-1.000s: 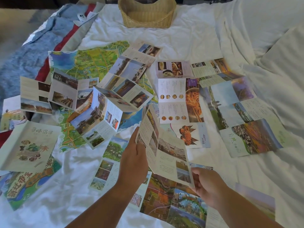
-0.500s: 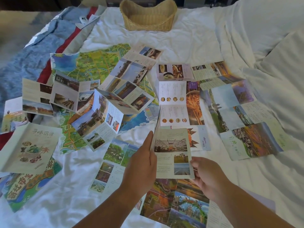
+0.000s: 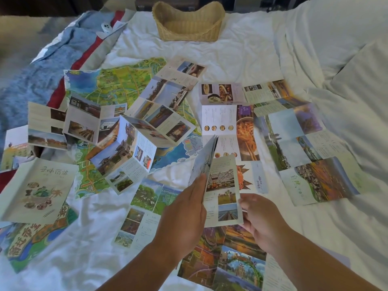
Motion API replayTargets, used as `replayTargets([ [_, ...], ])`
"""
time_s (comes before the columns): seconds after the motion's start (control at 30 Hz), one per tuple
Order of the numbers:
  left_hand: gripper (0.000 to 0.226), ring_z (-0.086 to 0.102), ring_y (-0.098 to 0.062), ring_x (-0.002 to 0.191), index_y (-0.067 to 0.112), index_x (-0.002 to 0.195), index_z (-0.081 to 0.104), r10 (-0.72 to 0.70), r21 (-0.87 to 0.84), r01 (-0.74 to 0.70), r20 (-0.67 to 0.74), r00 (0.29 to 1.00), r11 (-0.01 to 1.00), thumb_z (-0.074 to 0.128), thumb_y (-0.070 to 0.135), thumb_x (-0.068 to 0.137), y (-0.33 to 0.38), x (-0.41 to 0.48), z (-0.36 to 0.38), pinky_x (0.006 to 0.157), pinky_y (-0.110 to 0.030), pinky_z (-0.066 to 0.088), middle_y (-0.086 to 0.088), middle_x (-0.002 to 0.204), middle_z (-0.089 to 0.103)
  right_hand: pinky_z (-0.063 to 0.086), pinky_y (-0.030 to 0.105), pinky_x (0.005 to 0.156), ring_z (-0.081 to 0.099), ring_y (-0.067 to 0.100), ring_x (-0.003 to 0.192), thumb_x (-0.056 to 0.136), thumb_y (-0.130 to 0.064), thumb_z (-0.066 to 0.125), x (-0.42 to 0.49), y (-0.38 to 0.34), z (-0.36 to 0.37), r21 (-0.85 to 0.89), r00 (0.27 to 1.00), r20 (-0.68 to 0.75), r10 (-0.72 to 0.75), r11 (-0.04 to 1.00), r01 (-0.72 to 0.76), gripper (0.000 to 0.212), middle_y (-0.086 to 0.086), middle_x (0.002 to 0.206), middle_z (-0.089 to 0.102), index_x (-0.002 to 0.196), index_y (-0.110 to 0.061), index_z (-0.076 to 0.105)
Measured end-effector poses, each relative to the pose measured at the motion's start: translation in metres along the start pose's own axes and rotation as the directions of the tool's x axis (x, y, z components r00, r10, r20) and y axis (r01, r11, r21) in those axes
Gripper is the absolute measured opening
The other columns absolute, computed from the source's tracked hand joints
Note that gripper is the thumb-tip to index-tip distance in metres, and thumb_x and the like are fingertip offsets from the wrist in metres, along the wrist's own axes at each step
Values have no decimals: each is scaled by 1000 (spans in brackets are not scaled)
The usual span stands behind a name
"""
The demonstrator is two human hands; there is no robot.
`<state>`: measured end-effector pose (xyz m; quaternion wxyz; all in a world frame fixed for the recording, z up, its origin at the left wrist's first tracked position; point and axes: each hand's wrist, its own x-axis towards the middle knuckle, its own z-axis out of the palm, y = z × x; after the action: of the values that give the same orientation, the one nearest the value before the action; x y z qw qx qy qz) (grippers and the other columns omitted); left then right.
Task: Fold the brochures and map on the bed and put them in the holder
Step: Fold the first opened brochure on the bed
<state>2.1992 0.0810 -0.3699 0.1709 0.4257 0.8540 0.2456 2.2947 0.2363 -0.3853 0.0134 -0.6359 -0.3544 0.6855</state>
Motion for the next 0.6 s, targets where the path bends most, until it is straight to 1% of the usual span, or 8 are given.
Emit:
replayTargets([
  [0.07, 64, 50, -11, 121, 31, 155, 4, 7, 46, -7, 0, 1000, 999, 36, 21, 100, 0, 0, 1, 88, -38, 52, 10, 148, 41, 59, 44, 75, 61, 37, 111, 94, 6, 54, 0, 1, -1, -19, 999, 15, -39, 999, 40, 23, 20, 115, 64, 111, -7, 61],
  [0.17, 65, 48, -11, 125, 30, 155, 2, 15, 81, -14, -5, 1000, 997, 37, 21, 100, 0, 0, 1, 88, -37, 53, 11, 152, 34, 58, 49, 85, 60, 38, 112, 93, 8, 54, 2, 3, 0, -39, 997, 9, -81, 996, 81, 23, 19, 116, 64, 109, -7, 61],
  [0.2, 66, 47, -10, 126, 30, 155, 1, 20, 90, -19, -7, 1000, 996, 37, 21, 100, 1, 0, 1, 88, -36, 53, 11, 153, 32, 58, 50, 85, 61, 38, 111, 93, 7, 55, 3, 3, 0, -44, 996, 2, -88, 995, 88, 21, 19, 115, 65, 106, -8, 62],
  [0.27, 67, 45, -10, 129, 30, 155, 1, 35, 111, -34, -9, 999, 993, 38, 21, 100, 1, 0, 1, 88, -33, 53, 11, 155, 30, 59, 50, 82, 62, 38, 108, 93, 5, 55, 3, 2, 1, -59, 995, -7, -97, 994, 97, 19, 18, 111, 66, 101, -10, 63],
  [0.47, 69, 41, -9, 132, 29, 154, -2, 63, 184, -64, 12, 998, 981, 40, 21, 99, 2, 1, 4, 85, -30, 51, 11, 156, 27, 60, 48, 79, 63, 37, 106, 94, 3, 57, 1, 2, 3, -78, 991, -22, -129, 989, 127, 18, 17, 110, 65, 94, -14, 64],
  [0.57, 74, 33, -9, 138, 26, 155, -2, 70, 224, -75, 31, 997, 972, 43, 16, 97, 1, 2, 6, 87, -29, 50, 9, 159, 21, 61, 43, 71, 64, 36, 104, 95, 0, 56, 0, 3, 4, -80, 986, -8, -166, 983, 165, 20, 16, 107, 66, 90, -17, 66],
  [0.6, 76, 31, -10, 140, 26, 155, -2, 72, 234, -79, 38, 997, 969, 45, 16, 96, 1, 1, 6, 88, -29, 50, 8, 160, 19, 62, 43, 71, 64, 35, 104, 95, -1, 56, 0, 4, 4, -83, 984, -8, -179, 981, 178, 20, 15, 107, 66, 90, -17, 67],
])
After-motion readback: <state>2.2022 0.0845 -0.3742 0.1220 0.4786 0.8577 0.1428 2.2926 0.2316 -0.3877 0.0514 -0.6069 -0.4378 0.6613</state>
